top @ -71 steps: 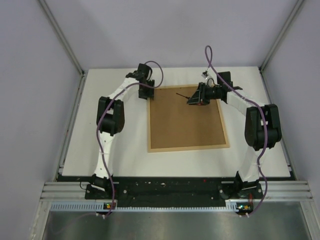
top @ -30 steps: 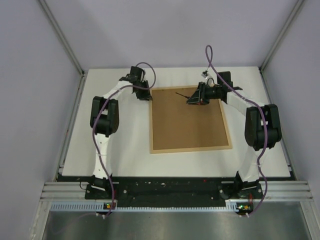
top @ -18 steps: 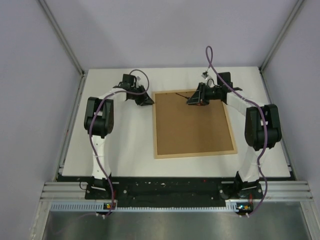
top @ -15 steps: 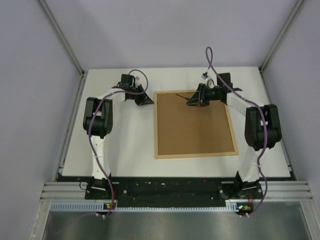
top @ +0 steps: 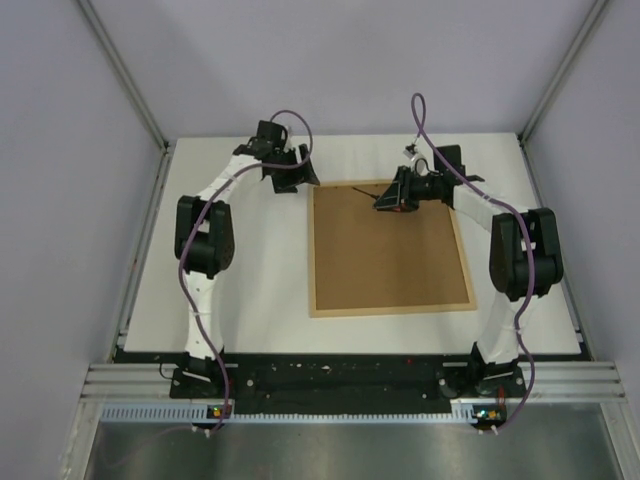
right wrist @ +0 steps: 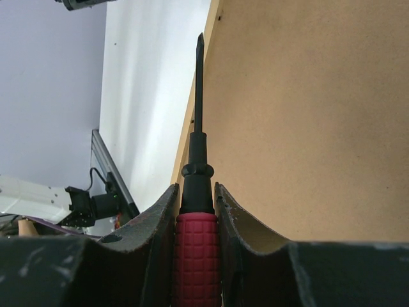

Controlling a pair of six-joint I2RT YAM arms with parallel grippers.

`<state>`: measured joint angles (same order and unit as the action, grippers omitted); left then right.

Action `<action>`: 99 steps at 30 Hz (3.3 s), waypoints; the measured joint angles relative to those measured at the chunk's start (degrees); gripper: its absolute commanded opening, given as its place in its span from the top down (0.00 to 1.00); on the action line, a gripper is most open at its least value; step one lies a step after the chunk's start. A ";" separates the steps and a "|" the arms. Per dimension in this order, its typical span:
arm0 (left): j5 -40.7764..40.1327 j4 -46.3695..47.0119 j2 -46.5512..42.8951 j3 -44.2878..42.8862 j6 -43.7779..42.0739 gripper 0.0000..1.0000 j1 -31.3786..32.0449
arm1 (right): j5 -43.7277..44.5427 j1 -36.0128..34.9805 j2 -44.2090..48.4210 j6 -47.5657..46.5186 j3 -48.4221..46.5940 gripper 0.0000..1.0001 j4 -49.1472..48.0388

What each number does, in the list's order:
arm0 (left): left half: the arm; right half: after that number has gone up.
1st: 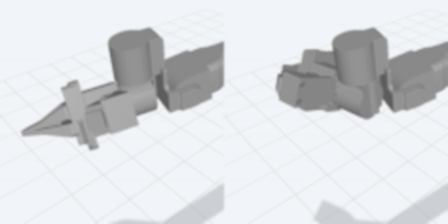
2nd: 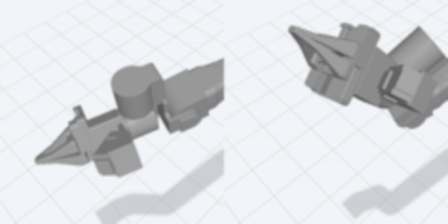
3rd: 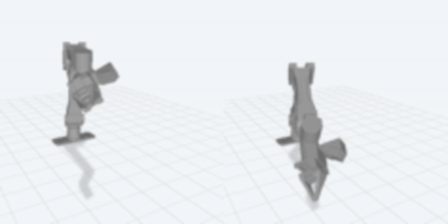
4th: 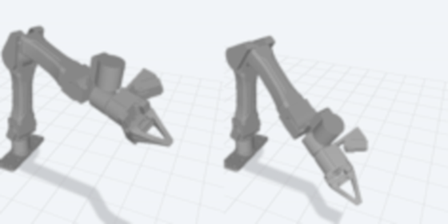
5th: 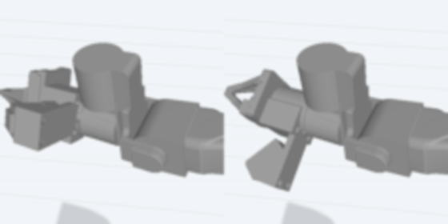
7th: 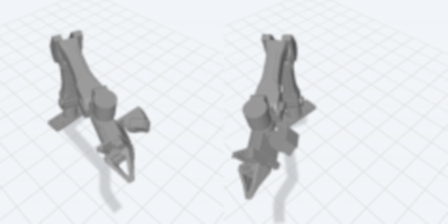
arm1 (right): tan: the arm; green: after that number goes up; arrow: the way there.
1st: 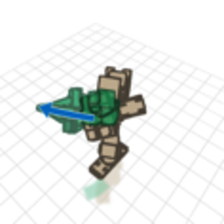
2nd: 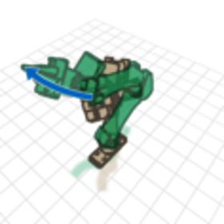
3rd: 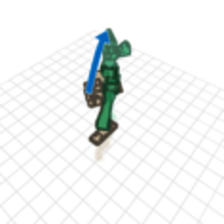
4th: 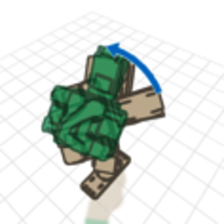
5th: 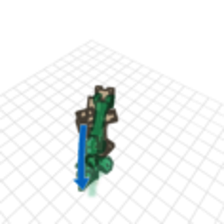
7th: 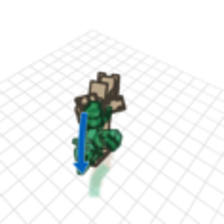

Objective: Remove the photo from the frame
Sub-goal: Adjust the photo frame at the center of the board.

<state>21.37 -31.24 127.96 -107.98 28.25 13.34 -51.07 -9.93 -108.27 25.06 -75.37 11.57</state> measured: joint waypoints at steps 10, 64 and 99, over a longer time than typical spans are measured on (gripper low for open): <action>-14.58 -8.00 5.73 -6.49 -8.87 0.29 7.82 | 0.13 0.00 0.98 -0.98 0.00 1.00 0.04; 13.94 12.50 0.76 12.48 5.86 0.71 -4.28 | 0.07 1.27 2.12 -1.44 0.72 1.00 0.09; -11.98 -5.75 11.41 -19.63 -46.42 0.03 6.19 | 4.52 3.26 11.76 -12.17 -0.07 1.00 9.46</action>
<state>9.39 -36.99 139.37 -127.61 -18.17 19.53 -46.54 -6.68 -96.51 12.88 -75.44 21.04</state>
